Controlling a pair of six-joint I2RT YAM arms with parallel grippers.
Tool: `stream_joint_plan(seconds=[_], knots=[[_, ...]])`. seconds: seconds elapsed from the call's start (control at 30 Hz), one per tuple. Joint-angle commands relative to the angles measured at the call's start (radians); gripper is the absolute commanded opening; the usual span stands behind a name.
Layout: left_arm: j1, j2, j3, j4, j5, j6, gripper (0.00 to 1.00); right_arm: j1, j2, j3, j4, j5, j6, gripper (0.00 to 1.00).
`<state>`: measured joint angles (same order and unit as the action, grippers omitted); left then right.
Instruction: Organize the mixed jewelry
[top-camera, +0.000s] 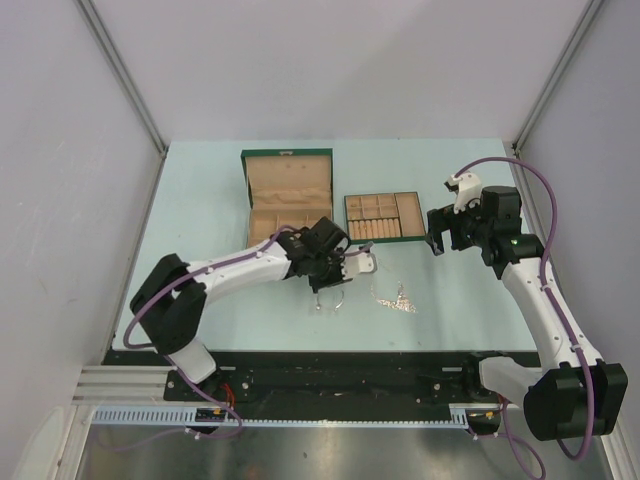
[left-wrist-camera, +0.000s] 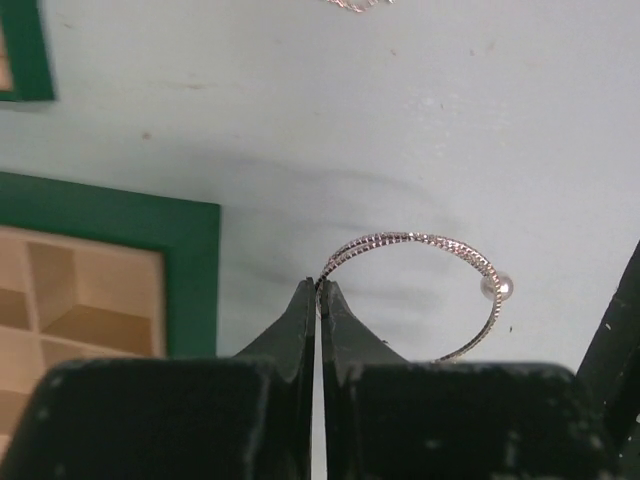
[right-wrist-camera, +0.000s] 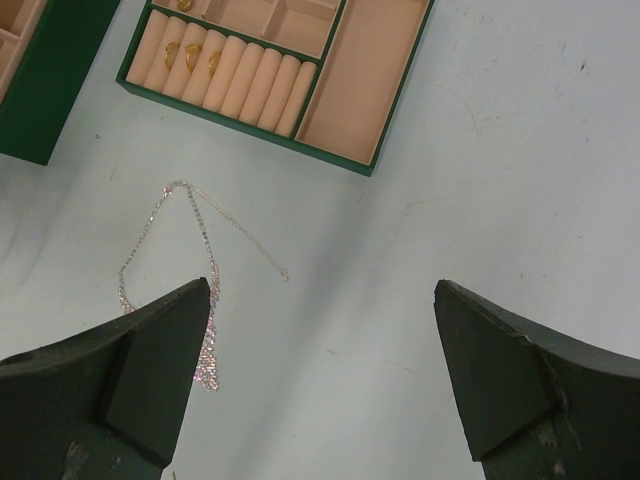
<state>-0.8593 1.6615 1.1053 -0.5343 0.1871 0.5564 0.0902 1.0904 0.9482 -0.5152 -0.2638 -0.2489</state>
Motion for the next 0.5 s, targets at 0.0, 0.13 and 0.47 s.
stream_joint_plan(seconds=[0.0,0.13,0.47], knots=[[0.057,-0.086,0.109,-0.073,0.060,-0.039,0.00,0.003,-0.006,0.001,0.004,-0.011,-0.015,1.00],[0.140,-0.101,0.188,-0.113,0.055,-0.056,0.00,0.003,-0.006,0.003,0.004,-0.012,-0.015,1.00],[0.285,0.015,0.341,-0.086,-0.096,-0.095,0.00,0.006,0.000,0.001,0.007,-0.008,-0.015,1.00]])
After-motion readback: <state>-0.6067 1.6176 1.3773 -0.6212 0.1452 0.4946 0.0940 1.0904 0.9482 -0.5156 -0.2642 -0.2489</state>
